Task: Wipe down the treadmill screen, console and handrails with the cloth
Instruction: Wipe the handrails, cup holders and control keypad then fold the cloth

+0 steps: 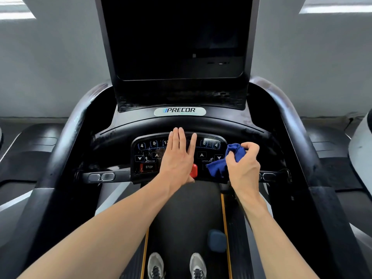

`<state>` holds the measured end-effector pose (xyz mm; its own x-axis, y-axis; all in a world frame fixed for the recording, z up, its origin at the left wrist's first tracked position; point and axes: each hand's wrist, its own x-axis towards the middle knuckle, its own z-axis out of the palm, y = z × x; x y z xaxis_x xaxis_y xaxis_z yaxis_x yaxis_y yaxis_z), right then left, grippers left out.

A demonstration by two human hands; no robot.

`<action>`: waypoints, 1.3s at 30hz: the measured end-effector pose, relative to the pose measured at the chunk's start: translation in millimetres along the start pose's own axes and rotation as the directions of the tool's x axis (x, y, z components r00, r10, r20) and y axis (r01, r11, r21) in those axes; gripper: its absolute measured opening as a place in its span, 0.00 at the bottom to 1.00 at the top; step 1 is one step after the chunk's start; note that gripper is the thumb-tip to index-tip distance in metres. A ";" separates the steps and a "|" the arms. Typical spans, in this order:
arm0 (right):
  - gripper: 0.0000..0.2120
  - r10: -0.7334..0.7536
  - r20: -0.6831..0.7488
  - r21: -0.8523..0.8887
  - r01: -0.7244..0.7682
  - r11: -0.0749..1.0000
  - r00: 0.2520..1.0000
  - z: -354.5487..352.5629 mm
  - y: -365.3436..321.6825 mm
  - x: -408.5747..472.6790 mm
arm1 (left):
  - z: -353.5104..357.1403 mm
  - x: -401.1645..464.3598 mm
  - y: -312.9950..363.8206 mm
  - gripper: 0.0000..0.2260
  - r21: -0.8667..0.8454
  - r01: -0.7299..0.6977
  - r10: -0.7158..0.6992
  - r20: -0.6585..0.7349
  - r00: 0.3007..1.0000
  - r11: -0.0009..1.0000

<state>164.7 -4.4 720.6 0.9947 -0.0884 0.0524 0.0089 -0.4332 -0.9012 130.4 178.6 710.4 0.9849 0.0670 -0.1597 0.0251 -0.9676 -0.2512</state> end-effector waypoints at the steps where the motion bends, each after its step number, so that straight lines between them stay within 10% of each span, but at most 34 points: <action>1: 0.14 -0.026 -0.010 -0.009 0.026 1.000 1.000 3.7 4.2 3.4 | 0.9 0.0 0.1 0.66 -0.002 0.001 -0.001 -0.001 1.000 1.000; 7: 0.26 -0.412 0.327 -0.511 0.526 0.680 0.850 32.0 56.5 -19.7 | 4.9 -0.2 -1.9 0.64 -0.016 -0.009 0.009 -0.021 1.000 1.000; 12: 0.31 -0.445 0.641 -0.470 0.779 0.415 0.625 26.7 75.4 -40.8 | 12.8 0.9 -4.2 0.54 0.005 -0.006 0.007 -0.107 0.994 1.000; 17: 0.29 -0.413 0.491 -0.584 0.642 0.497 0.767 27.8 30.5 12.4 | 15.2 -0.1 -7.7 0.60 -0.028 -0.015 0.013 -0.075 0.997 0.999; 24: 0.33 -0.453 0.773 -0.373 0.896 0.242 0.444 48.3 27.1 3.3 | 20.7 -17.3 -40.1 0.64 -0.202 -0.019 -0.011 -0.147 0.989 0.979; 29: 0.33 -0.395 0.779 -0.386 0.870 0.308 0.486 42.9 25.2 14.4 | 40.2 -44.2 -69.9 0.68 -0.226 0.129 -0.161 -0.132 0.978 0.966; 34: 0.33 -0.413 0.878 -0.200 0.970 0.141 0.241 72.5 -6.8 9.9 | 45.8 -43.6 -72.4 0.56 -0.248 0.130 -0.182 -0.200 0.963 0.960; 39: 0.33 -0.422 0.809 -0.314 0.907 0.279 0.410 56.7 -3.6 24.2 | 44.1 -48.4 -83.4 0.59 -0.195 0.102 -0.135 -0.166 0.977 0.976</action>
<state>194.5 45.9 700.7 0.4867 0.8719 0.0543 0.8729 -0.4830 -0.0689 73.1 266.8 697.0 0.9871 0.1557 0.0365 0.1581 -0.9845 -0.0755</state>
